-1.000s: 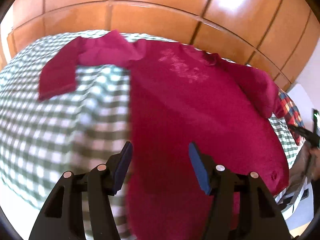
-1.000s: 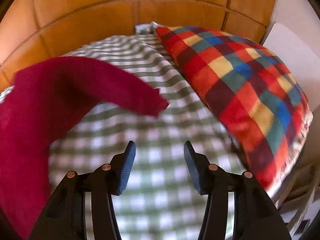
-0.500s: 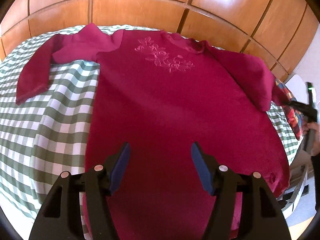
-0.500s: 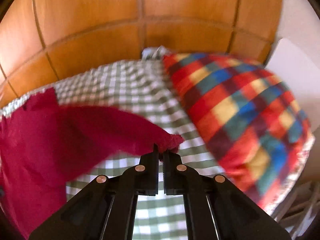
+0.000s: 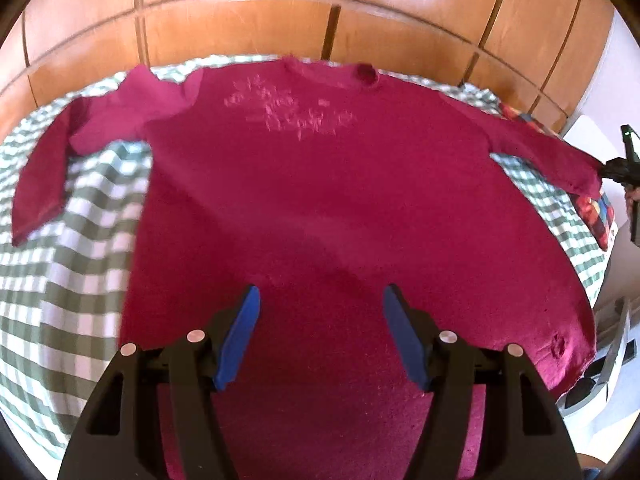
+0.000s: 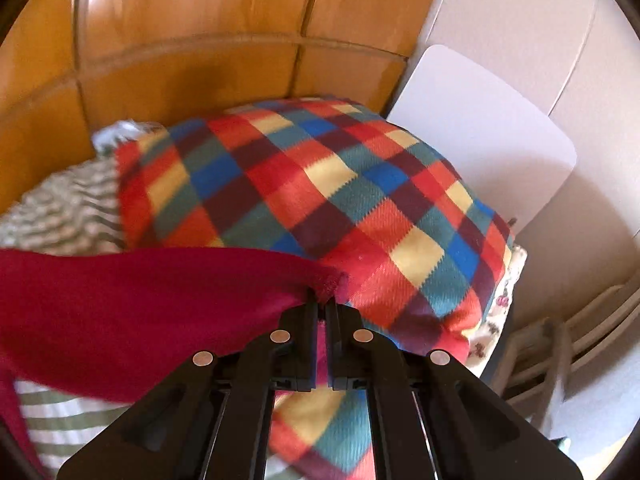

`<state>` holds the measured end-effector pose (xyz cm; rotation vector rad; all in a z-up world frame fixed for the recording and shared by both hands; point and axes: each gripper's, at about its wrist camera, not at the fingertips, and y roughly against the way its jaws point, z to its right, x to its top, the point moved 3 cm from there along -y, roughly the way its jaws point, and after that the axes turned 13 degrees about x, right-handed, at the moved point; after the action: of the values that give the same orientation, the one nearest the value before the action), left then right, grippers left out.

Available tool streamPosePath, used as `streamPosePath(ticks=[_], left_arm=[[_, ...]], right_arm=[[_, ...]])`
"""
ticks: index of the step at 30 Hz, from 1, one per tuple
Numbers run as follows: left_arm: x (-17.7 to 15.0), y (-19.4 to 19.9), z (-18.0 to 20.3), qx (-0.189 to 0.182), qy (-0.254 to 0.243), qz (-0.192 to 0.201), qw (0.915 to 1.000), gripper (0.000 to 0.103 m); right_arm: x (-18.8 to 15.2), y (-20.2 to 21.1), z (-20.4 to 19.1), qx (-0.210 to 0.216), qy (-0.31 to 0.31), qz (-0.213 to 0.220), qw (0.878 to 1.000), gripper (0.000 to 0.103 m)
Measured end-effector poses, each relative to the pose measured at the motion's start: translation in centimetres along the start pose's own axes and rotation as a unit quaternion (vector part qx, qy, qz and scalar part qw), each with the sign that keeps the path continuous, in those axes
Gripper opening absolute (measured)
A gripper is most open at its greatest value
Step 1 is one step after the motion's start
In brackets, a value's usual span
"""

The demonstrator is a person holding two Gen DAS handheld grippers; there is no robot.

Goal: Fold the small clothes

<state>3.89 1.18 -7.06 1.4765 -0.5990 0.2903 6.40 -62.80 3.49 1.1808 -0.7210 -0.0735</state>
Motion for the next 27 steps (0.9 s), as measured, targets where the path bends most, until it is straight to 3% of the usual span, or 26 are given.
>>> streamPosePath(ticks=[3, 6, 7, 8, 9, 10, 12, 14, 17, 19, 21, 23, 27], left_arm=[[-0.7, -0.5, 0.2, -0.003, 0.005, -0.015, 0.9999, 0.066], [-1.0, -0.1, 0.4, 0.005, -0.010, -0.012, 0.9999, 0.066], [-1.2, 0.1, 0.3, 0.002, -0.008, -0.012, 0.9999, 0.066], [-1.1, 0.3, -0.1, -0.003, -0.004, -0.012, 0.9999, 0.066], [-1.0, 0.6, -0.7, -0.006, 0.006, -0.009, 0.9999, 0.066], [-0.9, 0.9, -1.3, -0.008, 0.018, -0.004, 0.9998, 0.066], [-0.6, 1.6, -3.2, -0.009, 0.052, 0.008, 0.9986, 0.068], [-0.1, 2.3, -6.2, 0.005, 0.096, 0.023, 0.9951, 0.068], [0.2, 2.8, -11.5, 0.079, 0.164, 0.038, 0.9826, 0.068], [-0.1, 2.7, -15.7, 0.153, 0.209, 0.027, 0.9654, 0.068], [-0.5, 2.8, -18.2, 0.190, 0.228, 0.026, 0.9546, 0.068], [-0.5, 3.3, -20.3, 0.221, 0.228, 0.043, 0.9473, 0.068], [0.9, 3.0, -20.7, 0.272, 0.160, 0.068, 0.9465, 0.068]], right_arm=[[0.0, -2.0, -0.7, -0.034, 0.016, -0.007, 0.999, 0.002], [0.1, -2.4, -1.3, -0.023, 0.014, -0.010, 1.000, 0.008], [0.1, -1.9, -1.6, -0.010, 0.011, -0.008, 1.000, 0.030], [0.1, -1.3, -1.7, -0.003, 0.009, -0.004, 1.000, 0.071], [0.1, -0.1, -1.9, -0.001, 0.006, 0.014, 1.000, 0.085], [0.1, 1.2, -2.2, -0.004, 0.005, 0.038, 0.999, 0.090], [0.0, 3.2, -3.4, 0.006, 0.015, 0.060, 0.998, 0.091], [-0.7, 4.9, -6.1, 0.049, 0.035, 0.061, 0.996, 0.091], [-2.6, 7.0, -12.1, 0.120, 0.079, 0.063, 0.988, 0.091], [-4.4, 7.9, -16.6, 0.171, 0.106, 0.055, 0.978, 0.091], [-6.8, 8.3, -22.0, 0.227, 0.134, 0.035, 0.964, 0.091], [-9.5, 8.6, -27.2, 0.270, 0.161, 0.012, 0.949, 0.091], [-14.0, 9.4, -35.2, 0.308, 0.214, -0.001, 0.927, 0.091]])
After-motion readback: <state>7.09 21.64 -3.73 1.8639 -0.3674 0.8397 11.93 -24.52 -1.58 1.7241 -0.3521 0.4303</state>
